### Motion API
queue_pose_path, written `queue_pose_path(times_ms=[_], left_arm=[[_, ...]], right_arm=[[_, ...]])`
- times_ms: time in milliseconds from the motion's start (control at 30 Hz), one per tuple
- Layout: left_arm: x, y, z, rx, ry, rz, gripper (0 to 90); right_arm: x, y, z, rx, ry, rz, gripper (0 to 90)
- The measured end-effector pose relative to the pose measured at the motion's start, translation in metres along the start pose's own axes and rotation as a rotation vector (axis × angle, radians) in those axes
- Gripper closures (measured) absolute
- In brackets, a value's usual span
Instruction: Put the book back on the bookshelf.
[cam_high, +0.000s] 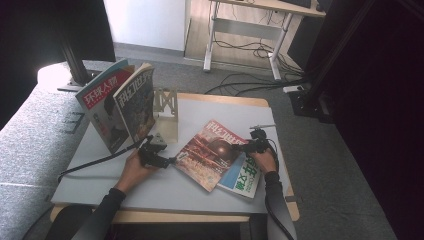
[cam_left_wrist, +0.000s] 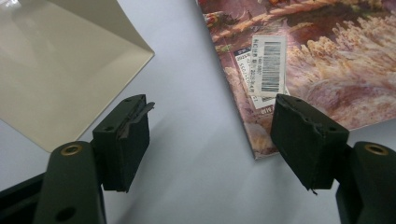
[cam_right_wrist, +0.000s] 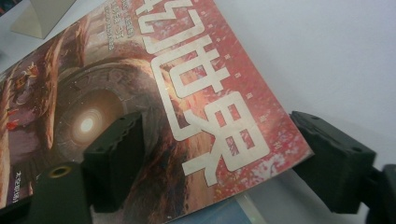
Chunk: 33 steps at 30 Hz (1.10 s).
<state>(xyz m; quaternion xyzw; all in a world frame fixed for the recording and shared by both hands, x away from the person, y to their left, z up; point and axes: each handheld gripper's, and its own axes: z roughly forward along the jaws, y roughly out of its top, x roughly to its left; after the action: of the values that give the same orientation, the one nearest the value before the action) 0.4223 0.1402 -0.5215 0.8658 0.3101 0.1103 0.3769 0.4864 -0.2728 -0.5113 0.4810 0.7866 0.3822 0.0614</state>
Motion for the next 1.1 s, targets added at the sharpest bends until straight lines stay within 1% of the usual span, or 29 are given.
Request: queue_pose_path(times_ms=[67, 100, 167, 200, 300, 400, 433, 500, 533, 600, 667, 800, 867, 1000, 1033, 1100], left_arm=[[0.0, -0.001, 0.0, -0.004, -0.001, -0.004, 28.0], [0.0, -0.001, 0.0, -0.004, 0.0, -0.001, 28.0], [0.0, 0.0, 0.0, -0.003, -0.001, -0.002, 28.0], [0.0, 0.0, 0.0, -0.003, -0.002, -0.002, 28.0], [0.001, 0.0, 0.0, -0.004, -0.003, 0.0, 28.0], [0.0, 0.0, 0.0, -0.004, 0.0, 0.006, 28.0], [0.0, -0.001, 0.0, -0.007, 0.001, 0.008, 27.9], [0.0, -0.001, -0.001, -0.009, 0.004, 0.013, 27.9], [0.0, 0.0, -0.001, -0.009, 0.007, 0.012, 27.5], [0.0, 0.0, -0.001, -0.009, 0.011, 0.013, 26.5], [0.0, 0.0, -0.002, -0.007, 0.018, 0.011, 24.8], [-0.002, 0.0, -0.002, -0.019, 0.004, 0.012, 22.4], [-0.004, 0.0, -0.002, -0.026, -0.001, 0.019, 22.0], [-0.006, 0.0, -0.005, -0.033, -0.011, 0.027, 20.9], [-0.007, 0.0, -0.005, -0.042, -0.021, 0.017, 20.8], [-0.007, 0.002, -0.008, -0.045, -0.041, 0.003, 20.6]], right_arm=[[0.001, 0.002, -0.002, 0.0, -0.007, 0.004, 24.3], [0.001, 0.003, -0.004, 0.0, -0.004, 0.002, 25.6], [0.002, 0.005, -0.007, -0.005, -0.011, 0.008, 31.8], [0.002, 0.006, -0.008, -0.003, -0.026, 0.005, 36.2], [0.003, 0.008, -0.011, -0.012, -0.052, -0.005, 48.5], [0.004, 0.008, -0.016, -0.023, -0.1, -0.023, 66.6], [0.004, 0.008, -0.019, -0.036, -0.099, -0.022, 70.9], [0.006, 0.008, -0.023, -0.073, -0.088, -0.017, 76.0], [0.008, 0.008, -0.025, -0.083, -0.092, -0.025, 77.3], [0.014, 0.009, -0.027, -0.094, -0.105, -0.056, 78.9], [0.019, 0.011, -0.032, -0.109, -0.103, -0.076, 80.1], [0.029, 0.015, -0.04, -0.126, -0.112, -0.125, 81.0], [0.034, 0.016, -0.044, -0.145, -0.112, -0.145, 81.2], [0.042, 0.017, -0.056, -0.191, -0.102, -0.178, 81.3], [0.044, 0.017, -0.06, -0.205, -0.096, -0.187, 81.3], [0.048, 0.019, -0.067, -0.229, -0.074, -0.196, 81.3]])
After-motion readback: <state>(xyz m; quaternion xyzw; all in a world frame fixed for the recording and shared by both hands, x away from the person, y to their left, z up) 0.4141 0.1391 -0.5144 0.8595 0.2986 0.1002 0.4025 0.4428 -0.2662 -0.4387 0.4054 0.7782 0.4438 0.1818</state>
